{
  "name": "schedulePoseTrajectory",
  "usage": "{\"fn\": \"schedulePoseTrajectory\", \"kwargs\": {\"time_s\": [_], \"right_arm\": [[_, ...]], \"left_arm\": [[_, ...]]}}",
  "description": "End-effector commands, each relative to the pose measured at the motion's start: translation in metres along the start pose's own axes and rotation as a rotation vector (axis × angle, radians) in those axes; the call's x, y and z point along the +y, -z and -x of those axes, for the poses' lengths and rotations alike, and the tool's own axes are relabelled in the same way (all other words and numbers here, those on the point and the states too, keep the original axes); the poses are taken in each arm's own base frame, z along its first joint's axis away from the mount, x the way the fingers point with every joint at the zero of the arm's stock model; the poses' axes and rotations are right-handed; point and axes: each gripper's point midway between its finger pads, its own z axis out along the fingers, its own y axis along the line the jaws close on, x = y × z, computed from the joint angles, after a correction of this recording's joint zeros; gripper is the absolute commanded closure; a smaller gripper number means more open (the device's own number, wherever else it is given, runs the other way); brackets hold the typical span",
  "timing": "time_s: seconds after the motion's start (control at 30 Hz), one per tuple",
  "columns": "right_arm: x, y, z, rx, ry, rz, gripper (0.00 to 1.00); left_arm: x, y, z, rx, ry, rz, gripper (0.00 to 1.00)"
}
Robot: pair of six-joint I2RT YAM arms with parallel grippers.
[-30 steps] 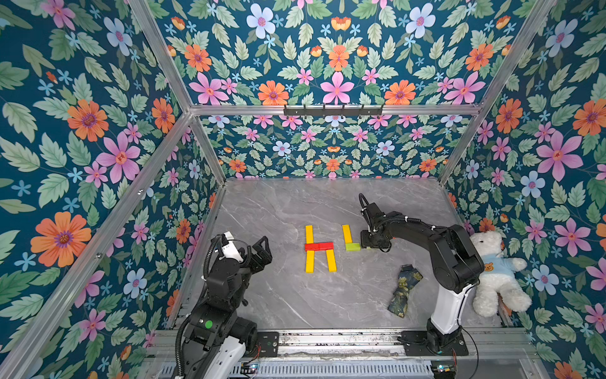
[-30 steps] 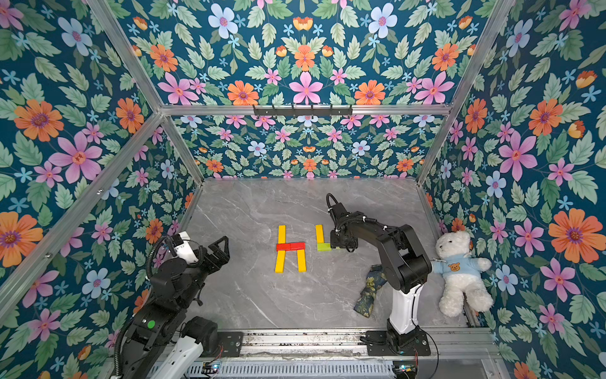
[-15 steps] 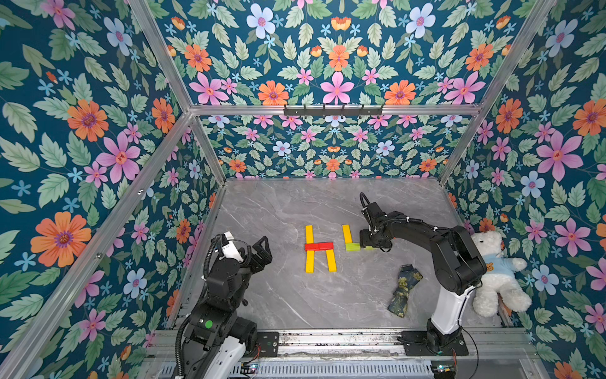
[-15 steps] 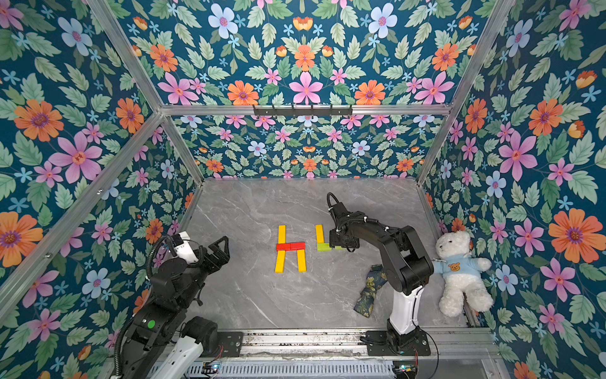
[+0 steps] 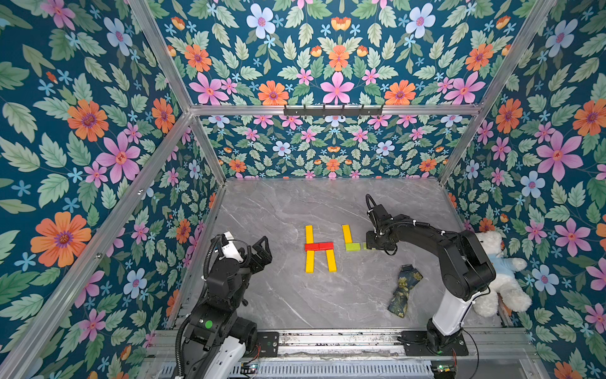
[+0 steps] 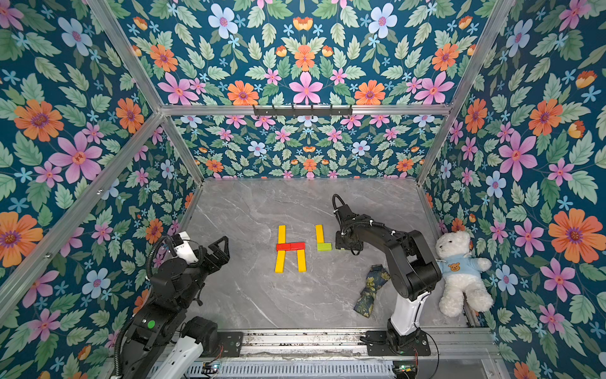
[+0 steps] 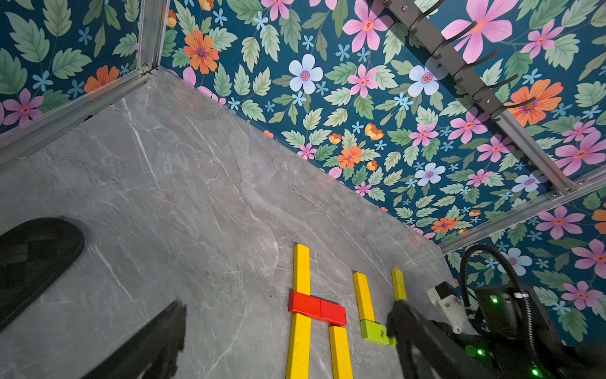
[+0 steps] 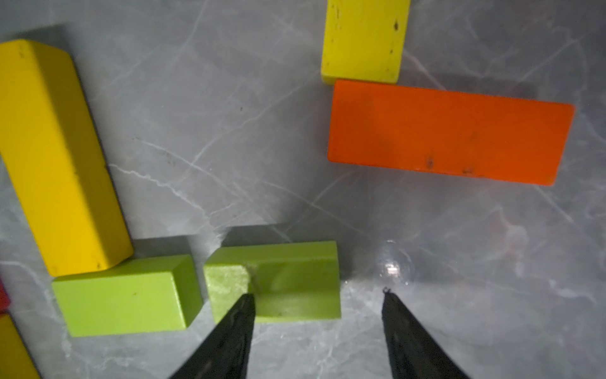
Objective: Assemble the letter h with building blocks
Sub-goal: Assemble the building block at the center of the board.
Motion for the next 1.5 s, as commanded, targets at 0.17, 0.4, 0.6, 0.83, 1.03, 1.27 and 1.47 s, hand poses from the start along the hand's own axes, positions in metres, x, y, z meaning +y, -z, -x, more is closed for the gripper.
{"fn": "schedulePoseTrajectory", "kwargs": {"time_s": [0.17,0.4,0.6,0.83,1.03,1.27,1.47], "right_arm": [[0.003,-0.005,0.000,0.008,-0.002,0.011,0.37],[0.005,-0.008,-0.002,0.013,-0.004,0.016,0.37],[0.011,-0.008,-0.003,0.011,-0.006,0.026,0.38],[0.010,-0.009,-0.004,0.016,-0.028,0.020,0.39],[0.013,-0.013,-0.008,0.031,-0.045,0.027,0.40],[0.017,-0.014,-0.011,0.039,-0.064,0.040,0.40],[0.020,-0.013,-0.008,0.034,-0.064,0.052,0.40]], "left_arm": [[-0.001,0.001,0.006,-0.024,-0.001,0.001,0.00],[-0.001,0.001,0.006,-0.022,-0.002,0.002,0.00],[-0.001,0.000,0.006,-0.022,-0.001,0.004,0.00],[-0.001,0.000,0.005,-0.020,-0.001,0.004,0.00],[0.000,0.000,0.005,-0.020,-0.001,0.005,0.00],[0.000,0.000,0.005,-0.021,-0.001,0.004,0.00],[0.000,0.001,0.005,-0.021,-0.001,0.005,0.01]]}}
